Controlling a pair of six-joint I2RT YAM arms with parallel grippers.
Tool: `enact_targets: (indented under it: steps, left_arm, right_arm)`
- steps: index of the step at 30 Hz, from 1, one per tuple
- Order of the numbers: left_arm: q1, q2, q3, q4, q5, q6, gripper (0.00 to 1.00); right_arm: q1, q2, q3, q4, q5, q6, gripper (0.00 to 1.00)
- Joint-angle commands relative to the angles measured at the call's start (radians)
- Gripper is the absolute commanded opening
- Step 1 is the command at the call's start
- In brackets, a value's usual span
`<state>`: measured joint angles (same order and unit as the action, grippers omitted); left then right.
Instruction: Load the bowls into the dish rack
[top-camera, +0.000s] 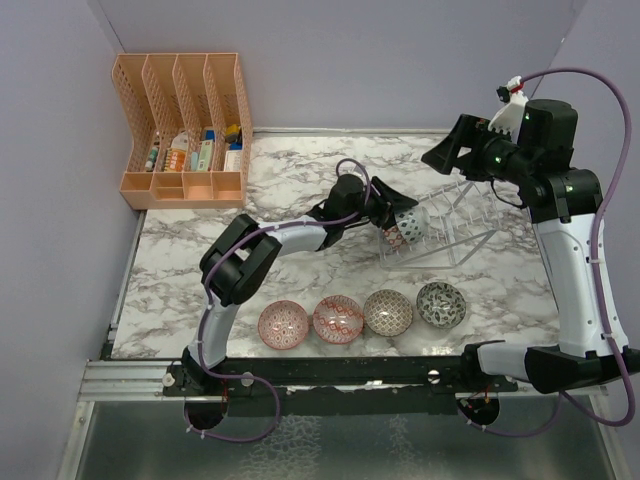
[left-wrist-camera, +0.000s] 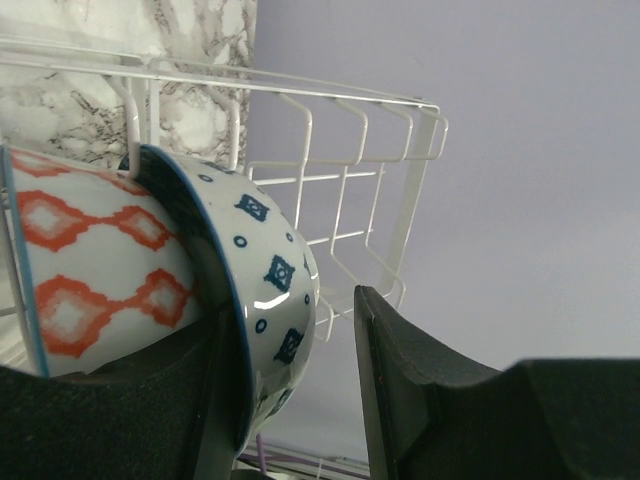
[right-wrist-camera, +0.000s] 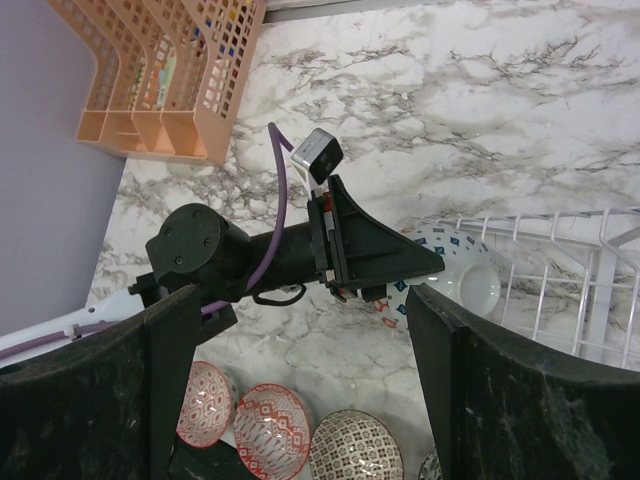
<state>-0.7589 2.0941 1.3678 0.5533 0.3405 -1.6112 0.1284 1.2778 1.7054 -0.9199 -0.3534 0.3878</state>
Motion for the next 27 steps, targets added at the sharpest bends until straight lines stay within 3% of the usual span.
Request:
enact_targets:
  steps: [1,11,18,27]
  left_arm:
    - [0.011,-0.049,0.038,-0.142,0.022,0.09,0.48]
    - [0.018,-0.056,0.067,-0.191,0.016,0.135,0.51]
    - [0.026,-0.055,0.136,-0.315,0.015,0.218,0.53]
    - [0.037,-0.093,0.106,-0.38,0.01,0.268,0.57]
  right_arm:
    - [-0.009,-0.024,-0.007,0.023,-0.025,-0.007,0.83]
    - [-0.009,-0.026,-0.016,0.026,-0.025,-0.005,0.83]
    - [-0.009,-0.028,-0.02,0.026,-0.021,-0.007,0.83]
    - [-0.009,-0.032,-0.031,0.032,-0.027,-0.002,0.83]
